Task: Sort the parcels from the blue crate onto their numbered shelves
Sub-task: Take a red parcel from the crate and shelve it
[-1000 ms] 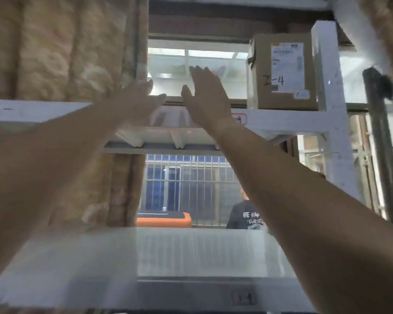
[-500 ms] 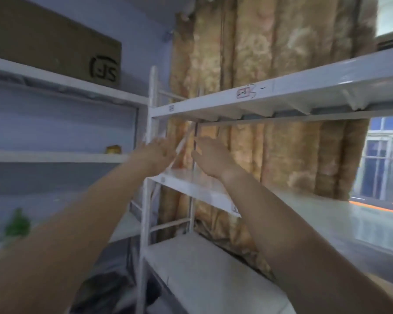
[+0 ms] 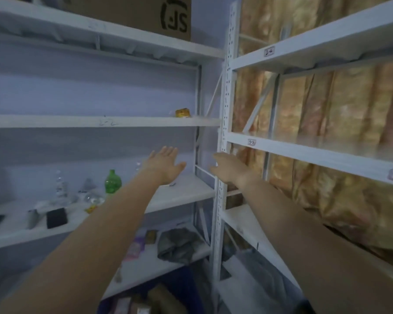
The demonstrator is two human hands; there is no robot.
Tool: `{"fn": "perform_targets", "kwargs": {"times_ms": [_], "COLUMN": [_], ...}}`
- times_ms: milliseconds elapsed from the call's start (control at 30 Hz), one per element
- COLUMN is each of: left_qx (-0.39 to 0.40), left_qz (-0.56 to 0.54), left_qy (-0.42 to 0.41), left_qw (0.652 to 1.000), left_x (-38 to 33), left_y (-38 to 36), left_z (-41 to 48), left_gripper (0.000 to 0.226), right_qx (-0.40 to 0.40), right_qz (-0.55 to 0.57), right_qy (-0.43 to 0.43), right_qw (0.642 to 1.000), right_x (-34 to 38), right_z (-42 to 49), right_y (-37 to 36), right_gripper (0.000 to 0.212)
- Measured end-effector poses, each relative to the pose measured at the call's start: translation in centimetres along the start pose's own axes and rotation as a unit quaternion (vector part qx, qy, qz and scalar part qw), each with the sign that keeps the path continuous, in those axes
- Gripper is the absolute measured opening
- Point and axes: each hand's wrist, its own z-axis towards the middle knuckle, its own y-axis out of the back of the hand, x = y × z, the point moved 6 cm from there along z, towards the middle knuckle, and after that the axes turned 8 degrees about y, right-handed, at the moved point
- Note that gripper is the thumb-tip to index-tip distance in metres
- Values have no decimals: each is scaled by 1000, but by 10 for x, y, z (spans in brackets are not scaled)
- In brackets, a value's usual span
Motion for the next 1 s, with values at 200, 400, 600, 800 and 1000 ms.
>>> {"fn": "perform_targets", "kwargs": {"times_ms": [200, 400, 600, 800, 1000], "left_qx": [44, 97, 165, 211, 277], "left_qz": [-16, -56, -52, -70, -75], "left_qy": [11, 51, 78, 135, 200], "left_qw": [999, 992, 982, 966, 937], "left_x": [63, 117, 161, 201, 251], "left_y": [-51, -143, -255, -368, -491], "left_z": [24, 43, 79, 124, 139], "left_gripper": [65, 65, 65, 64, 65], "right_qx": [38, 103, 210, 276, 338], "right_qz": [-14, 0, 35, 85, 144], "right_qy": [2, 5, -2, -12, -36], "right_qw": [999, 995, 977, 957, 929], "right_x": [26, 18, -5, -22, -37], "right_z": [52, 85, 125, 176, 198], "right_y": [-68, -168, -305, -432, -551], "right_gripper": [55, 58, 60, 57, 44]}}
